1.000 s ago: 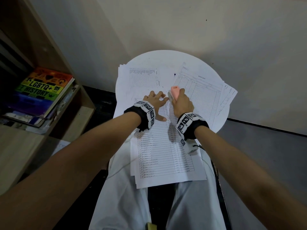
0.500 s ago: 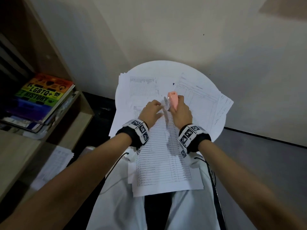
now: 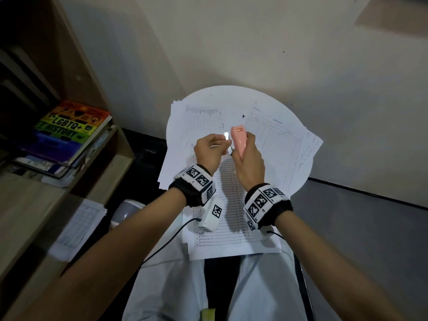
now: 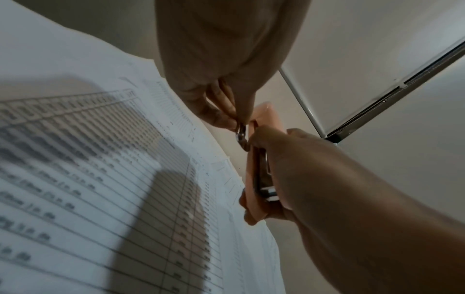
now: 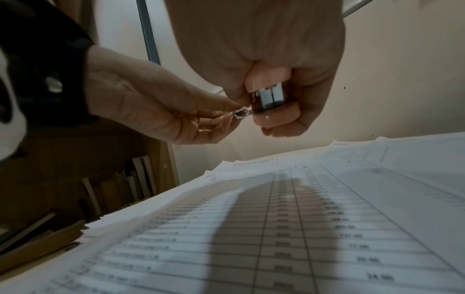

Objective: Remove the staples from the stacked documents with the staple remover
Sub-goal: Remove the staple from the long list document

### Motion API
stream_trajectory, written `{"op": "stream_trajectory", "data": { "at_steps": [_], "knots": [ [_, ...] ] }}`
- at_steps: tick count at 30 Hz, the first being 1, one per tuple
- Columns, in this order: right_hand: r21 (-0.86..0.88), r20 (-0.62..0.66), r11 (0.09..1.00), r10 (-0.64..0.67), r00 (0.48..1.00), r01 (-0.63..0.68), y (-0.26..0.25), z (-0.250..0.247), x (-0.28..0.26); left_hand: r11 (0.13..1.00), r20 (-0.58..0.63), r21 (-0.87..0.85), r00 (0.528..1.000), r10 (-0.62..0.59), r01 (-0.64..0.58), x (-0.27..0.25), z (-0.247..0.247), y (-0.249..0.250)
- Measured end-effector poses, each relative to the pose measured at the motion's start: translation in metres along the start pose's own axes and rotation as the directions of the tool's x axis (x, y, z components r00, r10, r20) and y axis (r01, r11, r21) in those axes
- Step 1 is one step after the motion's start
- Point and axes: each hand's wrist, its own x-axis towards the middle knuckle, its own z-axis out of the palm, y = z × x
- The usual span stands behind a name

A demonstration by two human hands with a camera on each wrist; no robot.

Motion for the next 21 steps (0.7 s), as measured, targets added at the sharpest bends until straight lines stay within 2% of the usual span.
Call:
{"op": "stream_trajectory", "data": {
  "at_steps": [5, 8, 10, 12, 13, 16, 18, 21],
  "knots": [
    [-0.084, 0.032, 0.995, -0.056, 0.998, 0.059, -0.013, 0.000, 0.001, 0.996, -0.029, 0.073, 0.998, 0.048, -0.046, 0.009, -0.012, 0.011],
    [-0.140, 0.088, 0.983, -0.109, 0.990, 0.121, -0.019, 0.004, -0.003, 0.998, -0.077, 0.045, 0.996, 0.053, -0.050, 0.023, -0.032, 0.015],
    [-0.117, 0.124, 0.986, -0.105, 0.987, 0.119, -0.017, 0.008, -0.003, 0.994, -0.092, 0.059, 0.991, 0.094, -0.089, 0.035, -0.054, 0.016],
    [0.004, 0.169, 1.000, -0.030, 0.985, 0.029, -0.012, 0.014, 0.001, 0.984, -0.094, 0.131, 0.987, 0.132, -0.119, 0.040, -0.085, 0.010],
    [0.089, 0.203, 0.994, 0.048, 0.978, -0.067, -0.009, 0.016, 0.005, 0.978, -0.105, 0.164, 0.984, 0.145, -0.127, 0.042, -0.103, 0.005],
    [0.260, 0.283, 0.907, 0.256, 0.924, -0.331, -0.002, 0.020, 0.017, 0.962, -0.145, 0.258, 0.980, 0.135, -0.095, 0.038, -0.159, -0.028],
    [0.223, 0.297, 0.907, 0.285, 0.911, -0.357, 0.003, 0.024, 0.021, 0.948, -0.164, 0.318, 0.984, 0.073, -0.018, 0.029, -0.195, -0.062],
    [0.163, 0.346, 0.932, 0.253, 0.903, -0.323, 0.014, 0.035, 0.026, 0.921, -0.198, 0.377, 0.980, -0.020, 0.095, 0.013, -0.237, -0.114]
  ]
}}
